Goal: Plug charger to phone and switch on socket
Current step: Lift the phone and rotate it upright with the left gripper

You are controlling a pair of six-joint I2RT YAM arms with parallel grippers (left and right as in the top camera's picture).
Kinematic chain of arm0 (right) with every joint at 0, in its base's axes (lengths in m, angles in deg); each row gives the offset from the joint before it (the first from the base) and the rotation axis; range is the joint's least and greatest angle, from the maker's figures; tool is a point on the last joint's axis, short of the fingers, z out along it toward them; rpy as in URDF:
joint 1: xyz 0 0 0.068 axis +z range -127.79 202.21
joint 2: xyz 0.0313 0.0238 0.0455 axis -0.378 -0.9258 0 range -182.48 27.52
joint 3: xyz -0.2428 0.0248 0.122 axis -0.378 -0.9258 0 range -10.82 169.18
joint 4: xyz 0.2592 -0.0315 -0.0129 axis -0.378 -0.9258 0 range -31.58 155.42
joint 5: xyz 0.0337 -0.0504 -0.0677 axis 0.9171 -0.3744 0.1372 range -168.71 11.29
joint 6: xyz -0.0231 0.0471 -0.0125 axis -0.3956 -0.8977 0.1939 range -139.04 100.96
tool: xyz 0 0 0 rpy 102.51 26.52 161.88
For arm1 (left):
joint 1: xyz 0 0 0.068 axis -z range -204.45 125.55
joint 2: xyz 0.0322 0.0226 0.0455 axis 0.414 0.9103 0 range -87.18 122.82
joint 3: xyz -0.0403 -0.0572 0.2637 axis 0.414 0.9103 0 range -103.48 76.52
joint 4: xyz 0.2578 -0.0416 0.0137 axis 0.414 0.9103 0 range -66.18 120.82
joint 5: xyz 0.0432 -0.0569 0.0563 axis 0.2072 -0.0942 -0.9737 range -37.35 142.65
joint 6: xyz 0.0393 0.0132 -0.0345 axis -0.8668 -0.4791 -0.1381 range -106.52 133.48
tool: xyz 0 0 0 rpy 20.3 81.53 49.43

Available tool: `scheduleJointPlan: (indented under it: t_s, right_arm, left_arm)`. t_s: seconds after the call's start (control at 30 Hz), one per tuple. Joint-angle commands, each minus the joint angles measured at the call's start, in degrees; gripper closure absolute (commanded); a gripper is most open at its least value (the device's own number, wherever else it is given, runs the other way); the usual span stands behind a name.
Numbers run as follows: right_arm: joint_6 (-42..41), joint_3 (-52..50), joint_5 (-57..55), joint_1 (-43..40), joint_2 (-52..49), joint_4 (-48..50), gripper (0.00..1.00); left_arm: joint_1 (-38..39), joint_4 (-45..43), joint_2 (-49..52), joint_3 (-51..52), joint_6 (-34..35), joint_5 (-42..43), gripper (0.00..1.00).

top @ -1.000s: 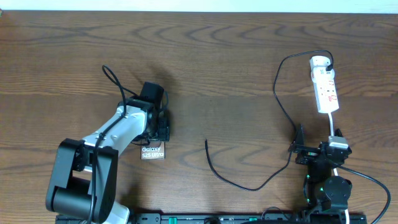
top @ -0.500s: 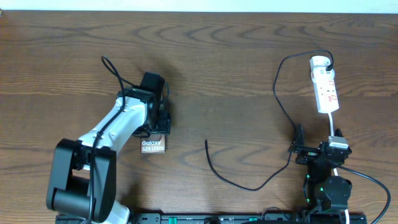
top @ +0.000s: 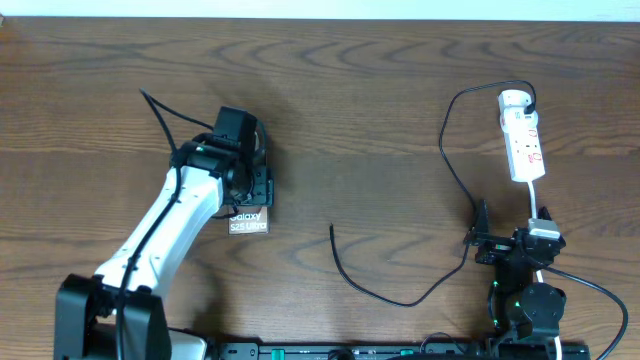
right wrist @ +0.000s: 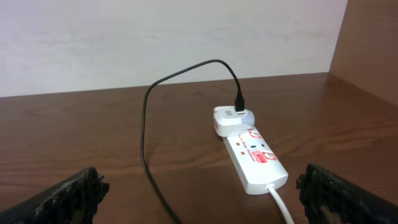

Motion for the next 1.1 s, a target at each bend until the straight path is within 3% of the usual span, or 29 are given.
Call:
scheduleJointPlan:
  t_s: [0.0, 0.3, 0.53, 0.83, 1.07]
  right_arm:
    - [0.0, 0.0, -0.5, -0.3, 0.3, -0.2, 0.01]
    - [0.0, 0.0, -0.5, -0.3, 0.3, -0.2, 0.01]
    - [0.0, 0.0, -0.5, -0.3, 0.3, -0.2, 0.01]
    - [0.0, 0.0, -0.5, -0.3, 0.3, -0.2, 0.01]
    - [0.0, 0.0, -0.5, -0.3, 0.3, -0.2, 0.01]
  left_arm:
    - [0.0, 0.0, -2.8, -2.2, 3.3, 0.8, 0.93]
    - [0.0, 0.0, -6.0, -2.2, 14.5, 1.1, 0.93]
    - [0.0, 0.0, -7.7, -2.4, 19.1, 3.6, 0.93]
    - [-2.4, 0.1, -12.5, -2.4, 33.2, 7.0, 0.93]
    - [-5.4, -2.0, -14.3, -2.4, 37.1, 17.5, 0.93]
